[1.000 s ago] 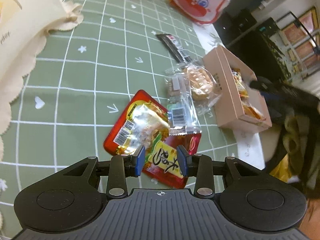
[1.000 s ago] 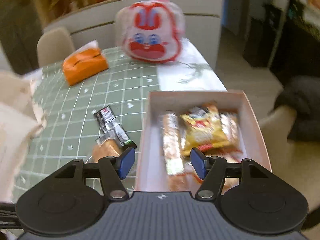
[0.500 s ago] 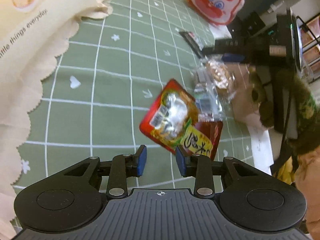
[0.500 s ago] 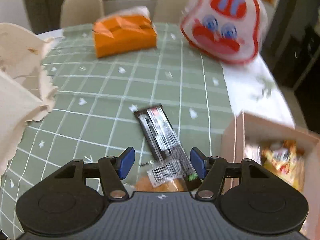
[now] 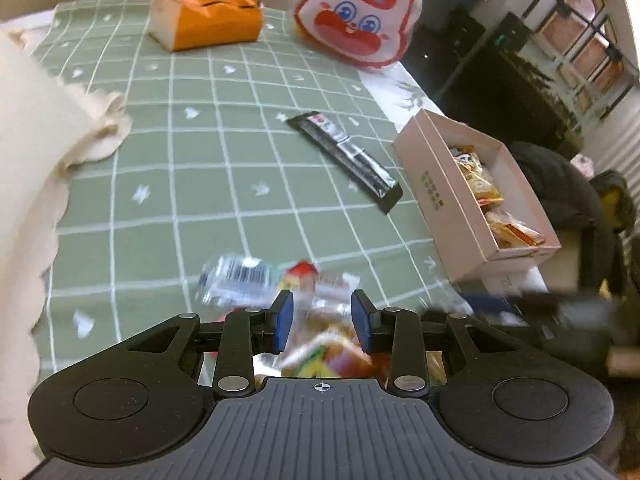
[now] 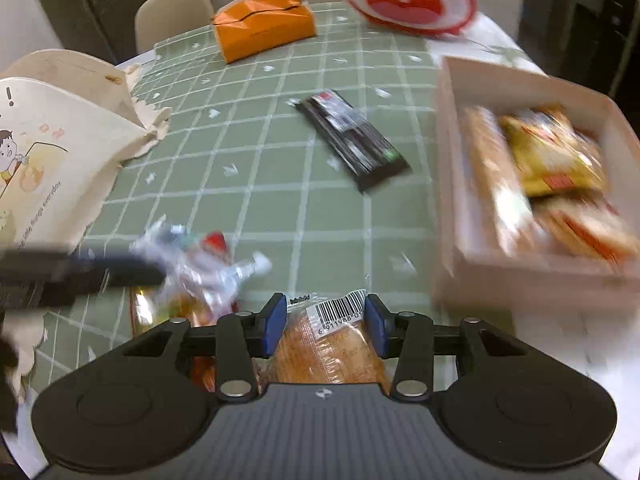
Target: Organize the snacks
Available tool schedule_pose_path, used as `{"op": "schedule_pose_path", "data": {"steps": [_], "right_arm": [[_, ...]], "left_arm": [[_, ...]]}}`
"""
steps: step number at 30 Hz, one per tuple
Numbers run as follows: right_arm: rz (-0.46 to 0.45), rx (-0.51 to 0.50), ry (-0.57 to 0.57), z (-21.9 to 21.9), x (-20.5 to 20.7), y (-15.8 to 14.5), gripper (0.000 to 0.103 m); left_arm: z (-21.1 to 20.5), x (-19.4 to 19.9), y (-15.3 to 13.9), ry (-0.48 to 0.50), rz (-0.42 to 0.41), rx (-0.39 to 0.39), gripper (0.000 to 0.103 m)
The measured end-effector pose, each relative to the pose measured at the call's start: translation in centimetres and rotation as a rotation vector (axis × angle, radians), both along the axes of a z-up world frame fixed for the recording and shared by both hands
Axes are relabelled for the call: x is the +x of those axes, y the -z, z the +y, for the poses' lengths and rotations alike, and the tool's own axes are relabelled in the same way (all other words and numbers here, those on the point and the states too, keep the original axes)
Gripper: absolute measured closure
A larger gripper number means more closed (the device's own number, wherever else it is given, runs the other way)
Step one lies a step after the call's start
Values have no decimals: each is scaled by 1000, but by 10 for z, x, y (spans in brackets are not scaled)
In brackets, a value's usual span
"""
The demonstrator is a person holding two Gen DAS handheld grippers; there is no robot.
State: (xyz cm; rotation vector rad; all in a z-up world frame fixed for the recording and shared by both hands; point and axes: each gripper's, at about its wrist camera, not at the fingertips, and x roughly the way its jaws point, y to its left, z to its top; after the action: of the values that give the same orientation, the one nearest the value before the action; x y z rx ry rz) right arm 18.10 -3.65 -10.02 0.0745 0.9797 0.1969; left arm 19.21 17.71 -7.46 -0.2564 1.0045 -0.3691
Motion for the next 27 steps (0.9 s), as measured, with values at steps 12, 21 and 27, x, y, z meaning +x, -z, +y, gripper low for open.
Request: {"op": "schedule_pose_path", "data": {"steps": [12,21,27], "right_arm": [[-31,92,239,-57,-69,8,50],[-140,0,143,-42,-102,-2,42],[-244,10,-86,-1,-73,-19,37]], "left_arm": [[21,20,15,-319,206,-71,67],[-3,15,7,-191,126,8,67],[30,-22,5,-238,154,-10,67]]}}
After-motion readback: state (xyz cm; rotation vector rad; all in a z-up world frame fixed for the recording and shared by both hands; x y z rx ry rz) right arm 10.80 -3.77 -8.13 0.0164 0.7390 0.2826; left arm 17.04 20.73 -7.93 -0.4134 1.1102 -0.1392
